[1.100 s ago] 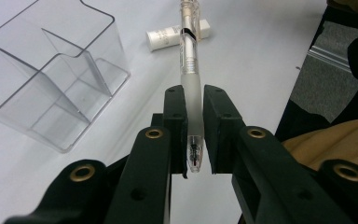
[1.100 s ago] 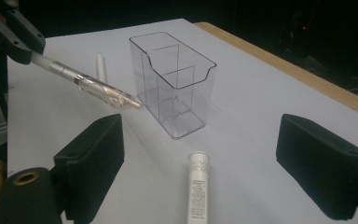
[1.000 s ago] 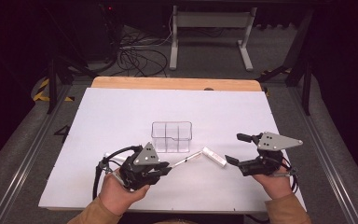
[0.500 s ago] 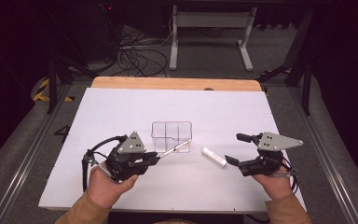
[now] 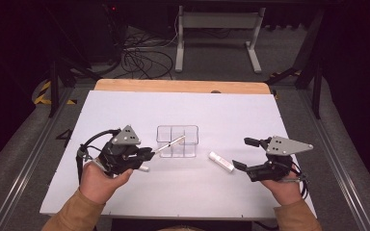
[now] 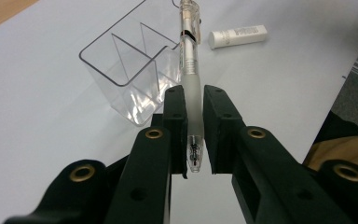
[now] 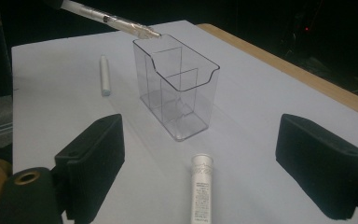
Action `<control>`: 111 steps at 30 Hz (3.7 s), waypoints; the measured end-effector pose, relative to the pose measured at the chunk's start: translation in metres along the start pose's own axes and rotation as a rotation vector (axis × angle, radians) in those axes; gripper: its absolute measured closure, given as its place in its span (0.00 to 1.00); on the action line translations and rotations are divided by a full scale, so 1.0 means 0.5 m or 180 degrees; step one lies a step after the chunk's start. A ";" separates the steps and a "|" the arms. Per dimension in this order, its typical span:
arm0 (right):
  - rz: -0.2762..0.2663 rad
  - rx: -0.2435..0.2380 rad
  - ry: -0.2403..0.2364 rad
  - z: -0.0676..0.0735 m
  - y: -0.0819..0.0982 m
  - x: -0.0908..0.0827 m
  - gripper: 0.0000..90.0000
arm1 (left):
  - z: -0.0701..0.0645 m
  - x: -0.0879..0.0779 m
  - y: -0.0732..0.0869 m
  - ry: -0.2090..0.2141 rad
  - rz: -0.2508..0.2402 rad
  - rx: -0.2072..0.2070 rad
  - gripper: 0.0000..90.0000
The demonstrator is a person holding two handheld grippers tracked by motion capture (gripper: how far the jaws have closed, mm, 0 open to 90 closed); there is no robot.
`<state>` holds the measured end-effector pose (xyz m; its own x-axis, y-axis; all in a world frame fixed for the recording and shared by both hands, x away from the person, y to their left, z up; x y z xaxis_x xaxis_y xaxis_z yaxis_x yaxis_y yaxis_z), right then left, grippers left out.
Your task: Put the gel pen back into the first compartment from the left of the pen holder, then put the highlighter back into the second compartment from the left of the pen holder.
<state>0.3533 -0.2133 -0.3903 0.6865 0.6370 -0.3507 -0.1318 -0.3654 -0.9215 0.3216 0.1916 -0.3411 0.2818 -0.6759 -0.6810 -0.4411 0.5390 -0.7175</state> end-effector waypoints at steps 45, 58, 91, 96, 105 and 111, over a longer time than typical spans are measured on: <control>0.0021 -0.0053 -0.0043 0.005 0.001 0.004 0.18 | 0.095 0.018 -0.039 -0.0357 0.0508 -0.0294 0.89; 0.0013 -0.0048 -0.0055 0.004 0.002 0.003 0.18 | 0.093 0.016 -0.049 -0.0409 0.0217 -0.0156 0.60; -0.0065 -0.0087 -0.0127 0.040 -0.004 0.018 0.17 | 0.063 -0.068 0.101 -0.0460 -0.1288 0.0250 0.20; -0.0058 -0.0104 -0.0163 0.051 -0.005 0.024 0.17 | 0.064 -0.067 0.111 -0.0492 -0.1334 0.0220 0.20; -0.0084 -0.0110 -0.0258 0.072 -0.012 0.039 0.18 | 0.062 -0.073 0.143 -0.0418 -0.1393 0.0247 0.21; -0.0069 -0.0161 -0.0354 0.098 -0.022 0.059 0.19 | 0.068 -0.085 0.157 -0.0331 -0.1388 0.0173 0.20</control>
<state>0.3399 -0.1576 -0.3986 0.6049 0.7154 -0.3497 -0.0796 -0.3827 -0.9204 0.3041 0.2800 -0.3733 0.5167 -0.7931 -0.3224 -0.2175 0.2426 -0.9454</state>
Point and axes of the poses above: each handheld gripper's, and its own axes: x roughly forward along the jaws, y roughly out of its underside, z roughly to its left, the point moved 1 cm from there along x, roughly forward along the jaws, and after that the axes turned 13 degrees about y, right-handed, at the moved point
